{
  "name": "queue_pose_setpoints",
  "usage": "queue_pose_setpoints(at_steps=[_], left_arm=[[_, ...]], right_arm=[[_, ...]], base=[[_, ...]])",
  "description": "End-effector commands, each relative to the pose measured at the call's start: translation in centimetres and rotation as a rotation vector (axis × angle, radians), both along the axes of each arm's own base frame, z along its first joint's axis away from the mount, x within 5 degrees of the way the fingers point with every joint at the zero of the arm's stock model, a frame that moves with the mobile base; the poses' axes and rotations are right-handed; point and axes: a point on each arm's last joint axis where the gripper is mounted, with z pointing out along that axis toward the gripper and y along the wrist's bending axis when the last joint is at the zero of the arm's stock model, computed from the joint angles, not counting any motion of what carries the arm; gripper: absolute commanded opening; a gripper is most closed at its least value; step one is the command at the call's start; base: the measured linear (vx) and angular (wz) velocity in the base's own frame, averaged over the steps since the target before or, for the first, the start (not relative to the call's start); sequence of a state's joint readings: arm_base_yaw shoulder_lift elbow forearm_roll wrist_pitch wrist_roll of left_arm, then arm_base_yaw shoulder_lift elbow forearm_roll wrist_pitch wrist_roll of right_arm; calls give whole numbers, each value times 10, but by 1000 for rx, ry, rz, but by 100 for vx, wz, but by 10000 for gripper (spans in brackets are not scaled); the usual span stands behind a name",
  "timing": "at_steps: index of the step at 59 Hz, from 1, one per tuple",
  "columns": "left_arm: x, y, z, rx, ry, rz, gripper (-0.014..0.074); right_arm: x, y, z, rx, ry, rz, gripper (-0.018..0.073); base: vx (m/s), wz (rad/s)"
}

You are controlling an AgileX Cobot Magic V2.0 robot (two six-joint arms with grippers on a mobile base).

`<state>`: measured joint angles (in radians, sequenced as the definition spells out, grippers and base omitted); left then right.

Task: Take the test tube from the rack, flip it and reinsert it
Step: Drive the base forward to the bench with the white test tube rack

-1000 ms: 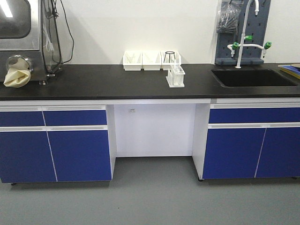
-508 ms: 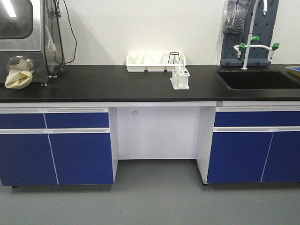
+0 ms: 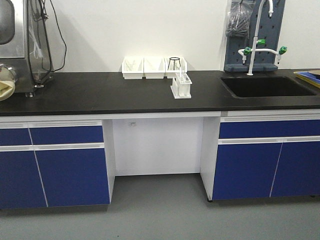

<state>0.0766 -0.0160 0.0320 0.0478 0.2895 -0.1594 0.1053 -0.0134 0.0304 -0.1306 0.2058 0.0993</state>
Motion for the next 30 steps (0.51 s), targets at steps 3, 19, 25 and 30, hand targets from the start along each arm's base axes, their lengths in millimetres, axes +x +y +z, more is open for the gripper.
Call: queue_pose_setpoints(at_steps=[3,19,25,30], left_arm=[[1,-1,8,4,-98,-12,-6],[1,-1,8,4,-98,-12,-6],[1,-1,8,4,-98,-12,-6],[1,-1,8,4,-98,-12,-6]], right_arm=[[0,1,7,-9,-85,8,-11],[0,1,7,-9,-85,8,-11],[0,1,7,-9,-85,8,-11],[0,1,7,-9,-85,8,-11]], base=[[15,-5],[18,-2],[22,2],[25,3]])
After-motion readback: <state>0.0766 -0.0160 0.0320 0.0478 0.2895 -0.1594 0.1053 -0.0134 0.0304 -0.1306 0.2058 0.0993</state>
